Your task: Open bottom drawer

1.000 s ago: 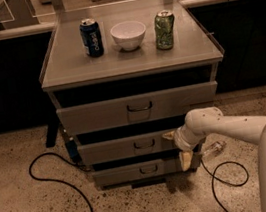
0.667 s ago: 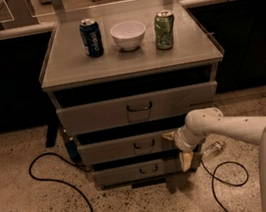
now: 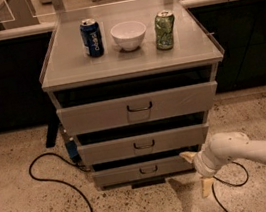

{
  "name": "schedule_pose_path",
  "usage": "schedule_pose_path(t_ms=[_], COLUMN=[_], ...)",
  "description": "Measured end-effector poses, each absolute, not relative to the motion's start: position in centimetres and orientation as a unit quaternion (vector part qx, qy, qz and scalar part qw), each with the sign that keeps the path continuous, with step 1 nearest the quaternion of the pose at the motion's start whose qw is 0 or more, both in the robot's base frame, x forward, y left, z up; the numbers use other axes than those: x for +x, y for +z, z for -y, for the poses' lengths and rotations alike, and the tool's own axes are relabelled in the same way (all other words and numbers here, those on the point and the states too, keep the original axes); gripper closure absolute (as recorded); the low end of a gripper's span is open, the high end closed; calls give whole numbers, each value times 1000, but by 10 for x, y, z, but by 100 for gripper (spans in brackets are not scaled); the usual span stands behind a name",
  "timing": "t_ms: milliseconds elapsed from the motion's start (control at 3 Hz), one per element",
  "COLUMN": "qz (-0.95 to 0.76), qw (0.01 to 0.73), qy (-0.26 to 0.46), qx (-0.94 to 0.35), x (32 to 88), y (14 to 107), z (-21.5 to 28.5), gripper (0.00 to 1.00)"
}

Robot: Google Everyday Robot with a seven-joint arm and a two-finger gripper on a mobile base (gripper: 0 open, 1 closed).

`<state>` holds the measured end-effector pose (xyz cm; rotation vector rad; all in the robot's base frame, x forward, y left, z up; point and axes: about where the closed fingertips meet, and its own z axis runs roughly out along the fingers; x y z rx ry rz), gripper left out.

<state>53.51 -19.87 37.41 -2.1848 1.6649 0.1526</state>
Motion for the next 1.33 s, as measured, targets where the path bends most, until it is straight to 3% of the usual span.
schedule_pose_path(t_ms=[1333], qz=[-652], qw=[202], qy=[91], qx=[-725], x=[564], y=[303], z=[227], gripper=[0])
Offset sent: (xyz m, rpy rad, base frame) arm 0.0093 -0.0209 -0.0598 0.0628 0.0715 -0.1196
